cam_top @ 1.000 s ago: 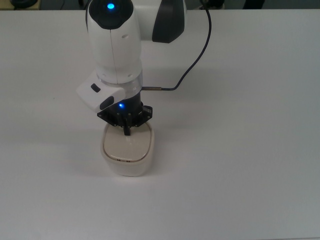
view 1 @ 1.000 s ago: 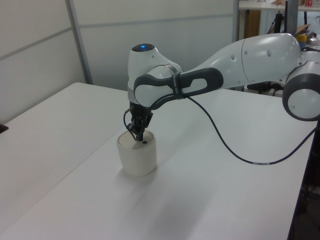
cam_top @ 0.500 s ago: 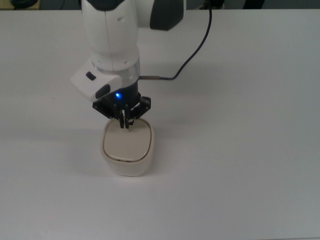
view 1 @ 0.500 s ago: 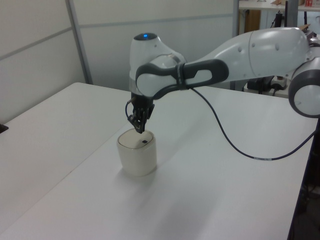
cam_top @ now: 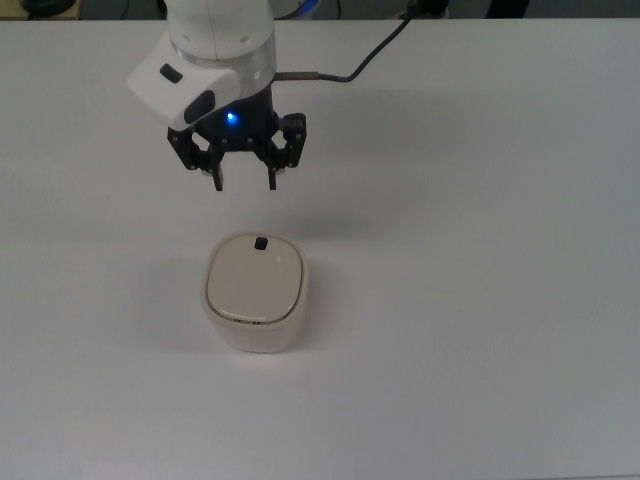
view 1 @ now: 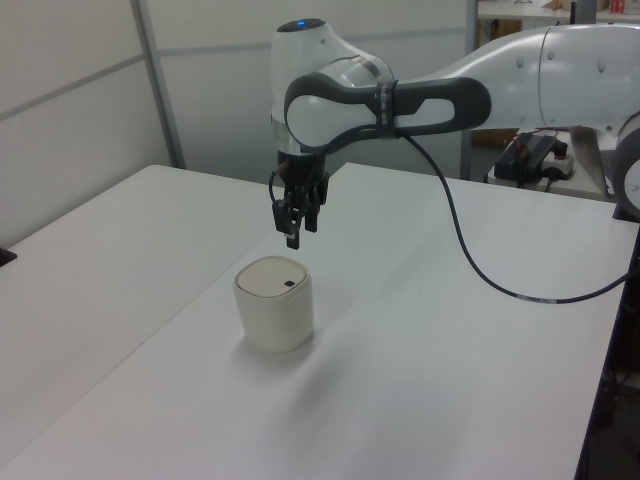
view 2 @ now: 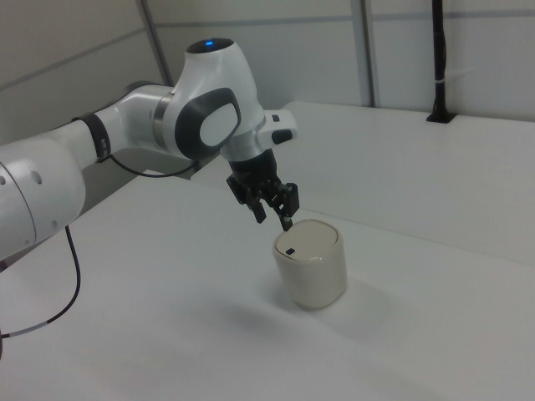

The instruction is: Close the trash can

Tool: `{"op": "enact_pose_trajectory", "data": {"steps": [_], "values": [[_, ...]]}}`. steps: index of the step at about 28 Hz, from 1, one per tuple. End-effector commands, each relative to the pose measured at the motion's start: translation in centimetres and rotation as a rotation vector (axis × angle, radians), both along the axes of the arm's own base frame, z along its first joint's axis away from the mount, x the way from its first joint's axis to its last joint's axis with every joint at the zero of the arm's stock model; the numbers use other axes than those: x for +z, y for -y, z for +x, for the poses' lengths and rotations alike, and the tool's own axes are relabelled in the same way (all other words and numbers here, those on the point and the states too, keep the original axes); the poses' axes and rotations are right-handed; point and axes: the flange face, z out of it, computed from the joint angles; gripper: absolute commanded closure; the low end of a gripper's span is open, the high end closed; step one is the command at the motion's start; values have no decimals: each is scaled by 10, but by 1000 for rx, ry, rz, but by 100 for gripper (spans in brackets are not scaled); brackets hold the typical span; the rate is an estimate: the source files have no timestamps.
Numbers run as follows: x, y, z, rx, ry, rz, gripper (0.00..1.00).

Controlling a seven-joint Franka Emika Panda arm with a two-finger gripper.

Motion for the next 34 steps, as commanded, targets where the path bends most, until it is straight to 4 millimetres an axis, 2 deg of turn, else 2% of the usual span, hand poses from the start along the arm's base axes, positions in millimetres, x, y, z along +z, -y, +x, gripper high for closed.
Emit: {"op": "enact_pose_trajectory", "data": {"steps": [1,3,8,34], "values": [[1,4,-7,20,-18,-15,0],[-8,3,-5,25,-34,-17,0],[-17,4,-4,49,-46,-27,0],[-20,4,-4,49,-54,-28,0]]}}
